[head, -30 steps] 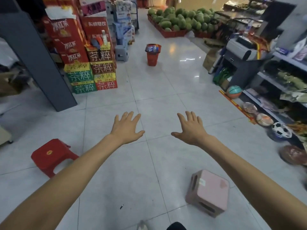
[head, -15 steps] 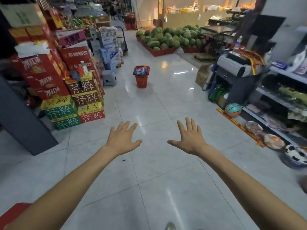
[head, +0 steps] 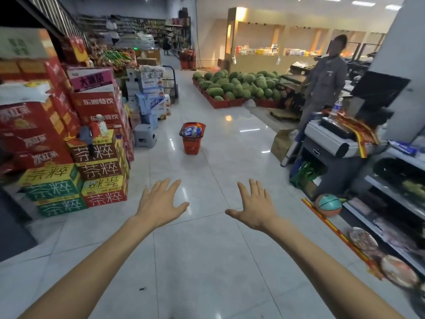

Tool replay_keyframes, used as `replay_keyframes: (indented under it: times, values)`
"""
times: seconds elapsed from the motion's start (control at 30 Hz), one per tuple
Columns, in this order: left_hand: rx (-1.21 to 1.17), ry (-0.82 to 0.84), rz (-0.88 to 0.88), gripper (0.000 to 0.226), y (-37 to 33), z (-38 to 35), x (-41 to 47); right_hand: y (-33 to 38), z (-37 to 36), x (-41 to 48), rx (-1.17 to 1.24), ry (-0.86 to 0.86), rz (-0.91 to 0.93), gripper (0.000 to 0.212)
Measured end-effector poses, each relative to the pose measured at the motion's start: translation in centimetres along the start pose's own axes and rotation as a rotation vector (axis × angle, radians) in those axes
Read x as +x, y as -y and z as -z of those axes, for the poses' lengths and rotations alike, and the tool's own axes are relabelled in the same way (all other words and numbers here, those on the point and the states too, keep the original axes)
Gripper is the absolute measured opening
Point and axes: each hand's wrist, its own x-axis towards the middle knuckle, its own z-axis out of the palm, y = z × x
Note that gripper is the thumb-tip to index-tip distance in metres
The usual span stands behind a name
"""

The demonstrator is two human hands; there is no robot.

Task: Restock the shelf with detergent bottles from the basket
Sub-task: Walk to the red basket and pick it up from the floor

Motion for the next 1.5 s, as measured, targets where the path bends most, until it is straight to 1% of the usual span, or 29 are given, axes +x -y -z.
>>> replay_keyframes:
  times: [0.17,0.43,0.6,0.73,0.87,0.93,1.07,1.27,1.5]
  values:
    - [-0.025,0.006,-0.013,0.089,1.8,-1.4,12.8,-0.7,0.5,12.8,-0.025,0.004,0.003,0.103]
    - [-0.044,0.038,-0.009,0.088,6.1,-1.4,33.0,-1.8,2.7,32.8,-0.058,0.014,-0.038,0.102]
    - [-0.051,0.062,-0.014,0.085,7.2,-2.2,43.7,-3.3,2.6,44.0,-0.045,0.040,-0.042,0.101]
    - [-0.033,0.086,-0.023,0.085,8.0,-4.2,53.3,-4.7,1.7,54.3,-0.042,0.054,-0.028,0.101]
    - [0.038,0.139,-0.021,0.088,8.8,-5.7,64.2,-7.1,0.7,65.6,-0.021,0.028,-0.007,0.101]
    - [0.055,0.172,-0.013,0.091,9.2,-5.7,69.1,-8.2,0.4,70.5,-0.024,0.073,0.009,0.101]
    - [0.097,0.141,0.021,0.101,10.6,-5.8,78.7,-9.6,0.2,80.1,-0.045,0.134,0.038,0.102]
    - [0.111,0.184,0.073,0.090,13.0,-5.6,89.9,-9.0,0.6,93.8,-0.091,0.150,0.093,0.102]
    - [0.080,0.210,0.092,0.090,19.7,-7.5,104.8,-6.4,0.8,110.5,-0.105,0.141,0.113,0.101]
